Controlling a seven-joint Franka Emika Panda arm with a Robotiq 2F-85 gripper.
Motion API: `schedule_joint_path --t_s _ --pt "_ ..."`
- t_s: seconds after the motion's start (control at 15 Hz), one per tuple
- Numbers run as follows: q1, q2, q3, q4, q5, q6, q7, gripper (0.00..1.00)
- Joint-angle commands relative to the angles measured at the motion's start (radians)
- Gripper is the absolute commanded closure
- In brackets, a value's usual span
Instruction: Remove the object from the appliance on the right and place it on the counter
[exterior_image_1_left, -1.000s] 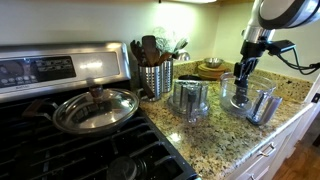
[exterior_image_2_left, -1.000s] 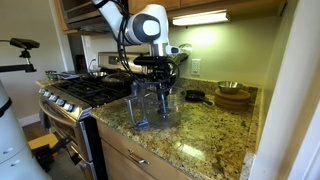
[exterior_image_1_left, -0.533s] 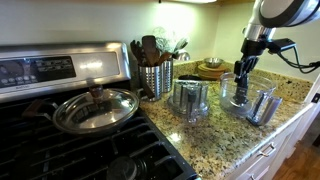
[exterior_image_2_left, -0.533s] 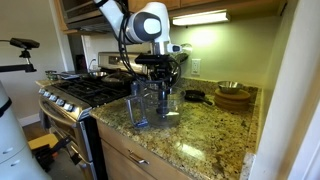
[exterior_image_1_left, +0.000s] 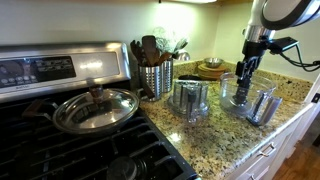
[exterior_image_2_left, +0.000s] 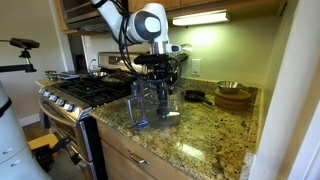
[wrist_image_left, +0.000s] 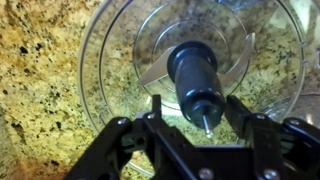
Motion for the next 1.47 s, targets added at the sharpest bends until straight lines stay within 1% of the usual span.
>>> schedule_joint_path --t_s 0.0,0.2,0.33,0.87,0.93,1.07,1.2,1.33,1.4 --pt "-0.003 -0.040 0.008 -0.006 -0.078 -0.092 0.074 0.01" --pt "-0.001 -0.050 0.014 -0.007 -0.082 -0.126 0.078 0.00" --pt "-0.001 -0.049 0.017 -0.011 -0.050 -0.096 0.045 0.00" --pt "-0.010 -0.019 0.010 -0.001 -0.002 -0.062 0.041 0.00" --pt "-0.011 -0.018 0.007 -0.001 0.016 -0.054 0.037 0.06" --pt "-0.014 -0.012 0.003 0.000 0.039 -0.046 0.038 0.09" --pt "-0.017 -0.004 -0.001 0.002 0.053 -0.040 0.038 0.00" --pt "-0.019 0.003 -0.005 0.003 0.063 -0.036 0.038 0.00" --pt "-0.020 0.007 -0.007 0.003 0.070 -0.035 0.038 0.02"
